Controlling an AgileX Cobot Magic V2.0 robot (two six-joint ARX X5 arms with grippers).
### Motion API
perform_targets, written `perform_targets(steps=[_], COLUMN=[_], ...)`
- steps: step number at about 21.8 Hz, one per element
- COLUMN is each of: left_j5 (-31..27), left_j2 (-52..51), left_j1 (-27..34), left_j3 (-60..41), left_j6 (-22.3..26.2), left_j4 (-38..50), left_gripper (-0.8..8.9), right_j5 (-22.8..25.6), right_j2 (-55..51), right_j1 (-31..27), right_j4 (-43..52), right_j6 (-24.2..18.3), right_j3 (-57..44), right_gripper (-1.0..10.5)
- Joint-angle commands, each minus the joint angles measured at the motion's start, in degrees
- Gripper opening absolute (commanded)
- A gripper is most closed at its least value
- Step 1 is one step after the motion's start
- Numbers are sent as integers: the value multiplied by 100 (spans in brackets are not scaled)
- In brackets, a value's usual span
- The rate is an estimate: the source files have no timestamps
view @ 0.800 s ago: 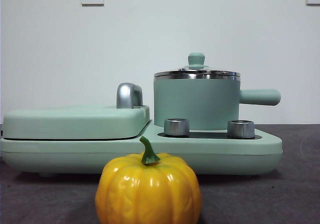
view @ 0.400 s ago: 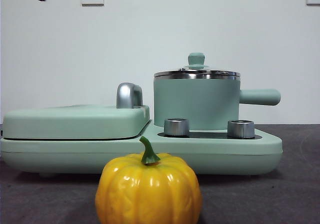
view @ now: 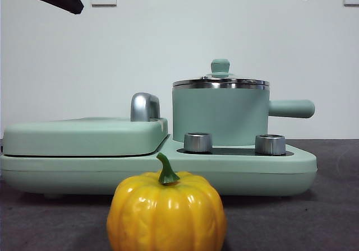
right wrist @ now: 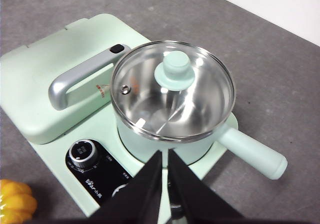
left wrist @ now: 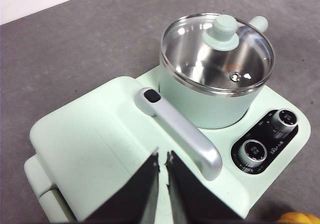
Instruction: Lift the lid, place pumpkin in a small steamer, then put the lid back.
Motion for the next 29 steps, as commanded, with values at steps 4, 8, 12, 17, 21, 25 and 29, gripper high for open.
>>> perform_targets(steps=[4,8,12,17,21,25,29], left_j5=[33,79,76,74,74,76,76], left_j2=[48,48,48,52,87,157,299], left_j1=[-37,-79,-188,-313,-354,-433,-605], left_j3=[133,133,133,133,133,133,133], left_j6=[79,214,597,1113,1215,1167,1045], left_j4=[72,74,79,125,299,616,979], left_gripper=[266,314,312,312,312,312,312], right_j5=[15,15,20,17,15,11,17], right_j2=[39,39,39,39,39,39,39], right_j1=[33,42,96,157,177,177,177], right_j4=[63,63,57,59,57,63,76], right_j6=[-68,-68,-66,-42,-22,-24,-24], right_j3=[122,122,122,122,122,122,122], right_gripper=[200,264,263,263,263,263,263])
